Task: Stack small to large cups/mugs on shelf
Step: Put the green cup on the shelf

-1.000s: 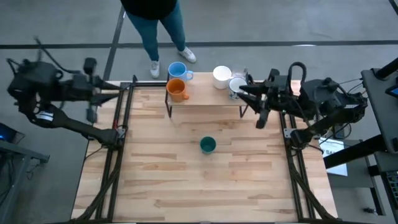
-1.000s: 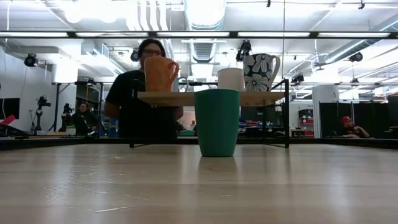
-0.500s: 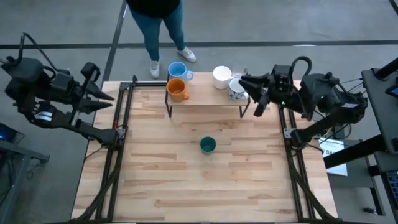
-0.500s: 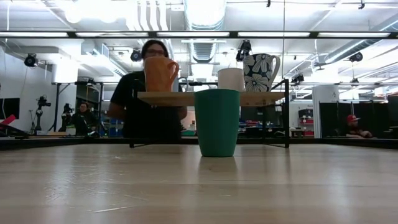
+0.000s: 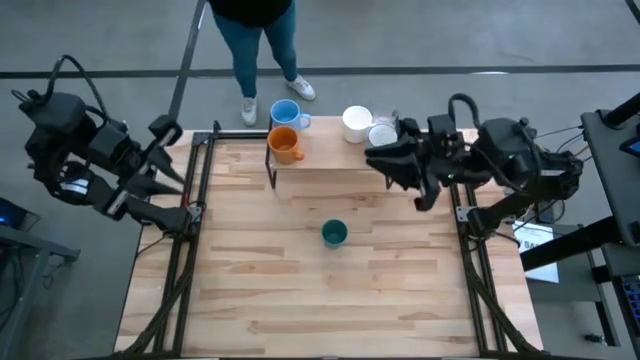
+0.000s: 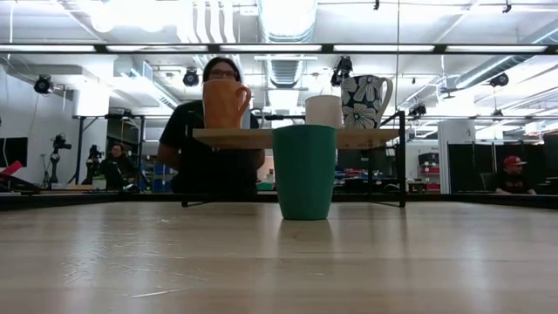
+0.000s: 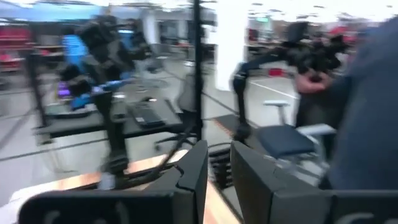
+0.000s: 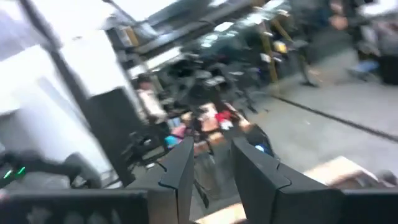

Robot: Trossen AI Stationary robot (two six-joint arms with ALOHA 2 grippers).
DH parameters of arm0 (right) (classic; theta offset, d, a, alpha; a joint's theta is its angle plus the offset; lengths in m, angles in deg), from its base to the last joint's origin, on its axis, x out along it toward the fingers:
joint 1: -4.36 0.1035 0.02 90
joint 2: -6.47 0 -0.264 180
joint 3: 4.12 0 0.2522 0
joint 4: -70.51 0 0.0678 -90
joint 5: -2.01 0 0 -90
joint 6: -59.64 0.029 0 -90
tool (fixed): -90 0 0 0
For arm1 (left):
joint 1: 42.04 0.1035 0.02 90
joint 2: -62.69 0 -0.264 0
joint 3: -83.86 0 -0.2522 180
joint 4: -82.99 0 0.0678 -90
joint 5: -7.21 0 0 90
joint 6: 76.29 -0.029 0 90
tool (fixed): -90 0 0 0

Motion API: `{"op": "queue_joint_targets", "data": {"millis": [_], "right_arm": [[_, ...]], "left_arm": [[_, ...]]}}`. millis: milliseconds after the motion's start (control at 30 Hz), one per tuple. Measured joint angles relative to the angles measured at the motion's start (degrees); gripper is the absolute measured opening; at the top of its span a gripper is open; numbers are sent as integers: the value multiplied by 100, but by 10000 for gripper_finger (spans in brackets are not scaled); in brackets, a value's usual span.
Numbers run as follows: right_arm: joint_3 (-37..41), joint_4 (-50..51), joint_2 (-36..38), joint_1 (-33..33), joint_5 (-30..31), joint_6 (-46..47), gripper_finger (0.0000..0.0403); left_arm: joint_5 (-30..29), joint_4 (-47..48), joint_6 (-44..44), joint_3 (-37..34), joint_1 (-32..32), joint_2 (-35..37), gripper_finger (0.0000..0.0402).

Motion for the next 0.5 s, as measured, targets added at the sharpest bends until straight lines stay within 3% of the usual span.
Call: {"op": "queue_joint_targets", "data": {"millis": [167, 367, 500], "right_arm": [[0, -823, -297, 0, -609, -396, 101], [0, -1830, -673, 0, -708, -358, 96], [0, -1955, -677, -1, -725, -364, 97]], "left_arm": [[112, -234, -259, -2, 2, -175, 57], [174, -1268, -227, 5, -1, -196, 57], [172, -1665, 592, 1, -1, -188, 57]]}}
